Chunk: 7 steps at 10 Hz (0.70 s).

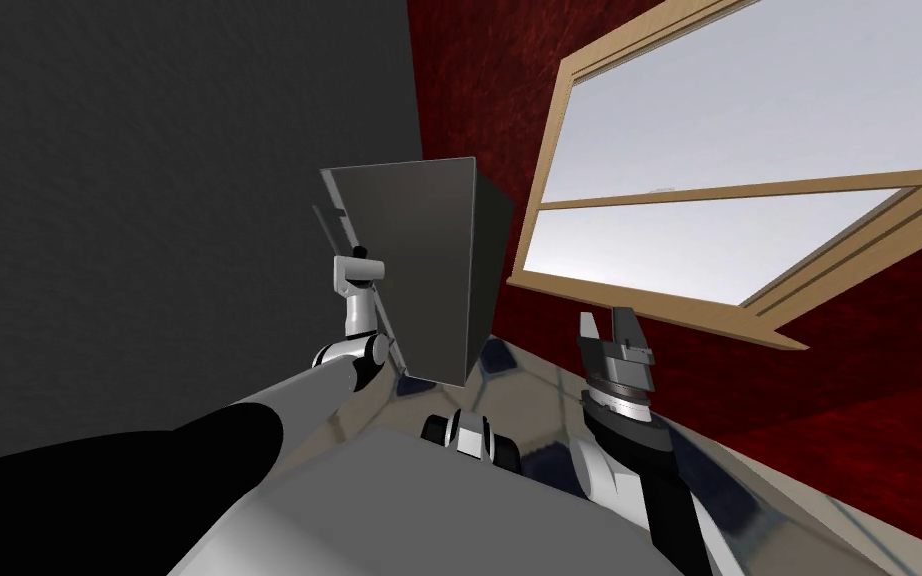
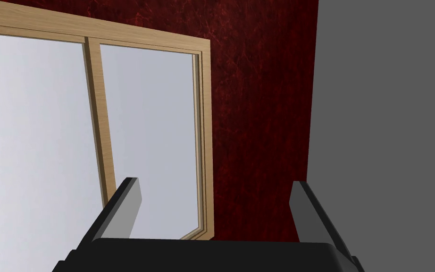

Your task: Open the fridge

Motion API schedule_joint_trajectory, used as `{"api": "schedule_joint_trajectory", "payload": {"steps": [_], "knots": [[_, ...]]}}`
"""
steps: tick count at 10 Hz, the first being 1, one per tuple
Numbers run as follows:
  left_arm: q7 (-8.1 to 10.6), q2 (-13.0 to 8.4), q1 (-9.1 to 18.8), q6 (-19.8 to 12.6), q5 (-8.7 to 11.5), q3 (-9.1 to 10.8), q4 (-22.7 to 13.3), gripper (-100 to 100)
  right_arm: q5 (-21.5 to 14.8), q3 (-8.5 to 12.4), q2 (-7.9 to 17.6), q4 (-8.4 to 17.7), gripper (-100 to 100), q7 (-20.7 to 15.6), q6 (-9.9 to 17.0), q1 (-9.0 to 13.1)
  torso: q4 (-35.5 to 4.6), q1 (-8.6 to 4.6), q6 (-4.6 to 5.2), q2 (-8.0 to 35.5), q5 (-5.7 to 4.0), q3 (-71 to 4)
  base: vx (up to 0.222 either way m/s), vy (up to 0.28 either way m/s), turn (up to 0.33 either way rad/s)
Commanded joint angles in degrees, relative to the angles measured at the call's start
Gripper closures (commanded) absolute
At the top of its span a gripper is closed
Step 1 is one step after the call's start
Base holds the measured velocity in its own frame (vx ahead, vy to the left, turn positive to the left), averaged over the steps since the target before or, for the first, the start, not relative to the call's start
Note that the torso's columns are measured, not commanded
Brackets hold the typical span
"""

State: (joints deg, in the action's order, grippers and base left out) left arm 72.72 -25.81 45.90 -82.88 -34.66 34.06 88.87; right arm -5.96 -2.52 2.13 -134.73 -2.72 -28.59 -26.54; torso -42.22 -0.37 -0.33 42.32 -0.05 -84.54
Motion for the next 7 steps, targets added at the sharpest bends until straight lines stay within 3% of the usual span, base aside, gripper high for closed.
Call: {"api": "schedule_joint_trajectory", "payload": {"steps": [1, 4, 5, 7], "knots": [[0.67, -2.6, -1.1, 0.5, -0.3, 1.68, -1.6, 100, 0.0, 0.0, 0.0, 0.0, 0, 0.0, 0.0, 0.0, 0.0, 0.11, 0.21, 0.1, -0.02, 0.1, -0.023, -0.226, 0.158], [1.82, -6.3, -2.1, 1.4, -0.7, 3.87, -4.2, 100, 0.0, 0.0, 0.0, 0.0, 0, 0.0, 0.0, 0.0, -0.1, 0.30, 0.17, 0.0, -0.09, 0.0, -0.008, -0.270, 0.143], [1.79, -5.7, -1.6, 1.2, -0.4, 3.58, -4.7, 100, 0.0, 0.0, 0.0, 0.0, 0, 0.0, 0.0, 0.0, -0.1, 0.43, 0.28, -0.1, -0.14, -0.1, 0.003, -0.106, 0.072], [3.52, -6.5, -2.9, -0.8, -3.2, 4.36, -3.6, 100, 0.0, 0.0, 0.0, 0.0, 0, 0.0, 0.0, 0.0, 0.0, 0.36, 0.32, -0.1, 0.01, -0.1, -0.024, -0.159, 0.080]]}}
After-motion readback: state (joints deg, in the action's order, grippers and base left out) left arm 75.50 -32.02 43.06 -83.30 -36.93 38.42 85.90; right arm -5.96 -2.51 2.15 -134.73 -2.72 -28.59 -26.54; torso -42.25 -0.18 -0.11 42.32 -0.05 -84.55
